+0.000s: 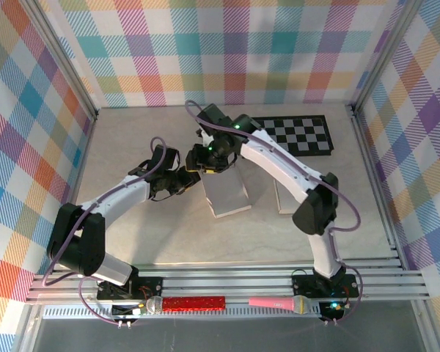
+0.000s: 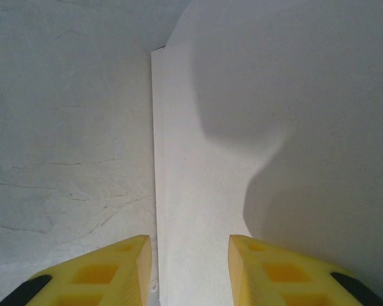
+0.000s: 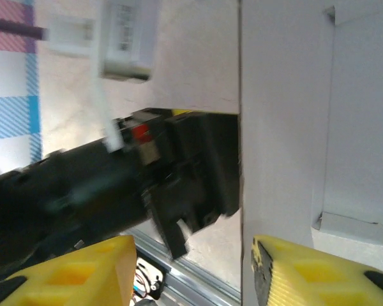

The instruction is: Fold the paper box

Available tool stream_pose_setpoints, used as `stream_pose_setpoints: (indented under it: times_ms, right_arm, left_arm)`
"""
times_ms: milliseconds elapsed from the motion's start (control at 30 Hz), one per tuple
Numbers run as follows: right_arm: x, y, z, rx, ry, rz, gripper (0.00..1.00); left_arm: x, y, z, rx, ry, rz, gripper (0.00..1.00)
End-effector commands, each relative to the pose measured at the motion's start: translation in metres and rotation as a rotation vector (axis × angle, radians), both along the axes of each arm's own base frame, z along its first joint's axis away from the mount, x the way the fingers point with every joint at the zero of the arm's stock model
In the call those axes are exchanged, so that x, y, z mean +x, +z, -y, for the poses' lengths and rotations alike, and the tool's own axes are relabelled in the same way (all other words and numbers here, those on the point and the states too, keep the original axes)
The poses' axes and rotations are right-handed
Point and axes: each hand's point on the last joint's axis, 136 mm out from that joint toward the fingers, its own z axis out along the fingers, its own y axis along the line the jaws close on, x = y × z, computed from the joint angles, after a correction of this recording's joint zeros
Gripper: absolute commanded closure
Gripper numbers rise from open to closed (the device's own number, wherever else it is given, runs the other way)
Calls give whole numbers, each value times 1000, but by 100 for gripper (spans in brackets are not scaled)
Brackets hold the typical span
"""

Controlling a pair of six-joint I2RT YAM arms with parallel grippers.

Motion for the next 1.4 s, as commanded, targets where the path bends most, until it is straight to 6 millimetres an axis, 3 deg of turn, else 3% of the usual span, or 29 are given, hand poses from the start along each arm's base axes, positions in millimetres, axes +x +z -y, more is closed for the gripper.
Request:
stream_pose_setpoints:
  times_ms: [0,133,233,367,400,600,733,967,1200,1367]
  right_arm:
    - [-6,-16,7,-83,41,-57,53]
    - [1,-27,-1,-88,23,-80,60]
    - [9,-28,-8,-71,-18,-76,73]
    - [21,-21,-8,-61,-124,-62,99]
    - [24,-18,-8,-54,-160,-60,100]
    - [41,1,5,2,-520,-94,100]
    - [53,12,25,74,-862,-129,100]
    - [65,-7,44,35,-1248,-268,100]
    - [91,-12,36,149,-1389,-277,100]
    - [103,-21,25,183,-1369,-308,76]
  left_arm:
    - [7,10,2,-22,0,22,64]
    - [6,11,2,-19,-7,24,64]
    - [3,12,-1,-4,-7,20,64]
    - [-7,30,-26,121,41,40,64]
    - [-11,39,-35,160,54,60,63]
    - [-43,100,-73,299,83,187,61]
    - [-72,120,-86,306,71,221,61]
    - [-125,103,-89,246,-1,154,62]
    - [-156,89,-88,226,-72,87,62]
    - [-163,86,-95,264,-83,64,61]
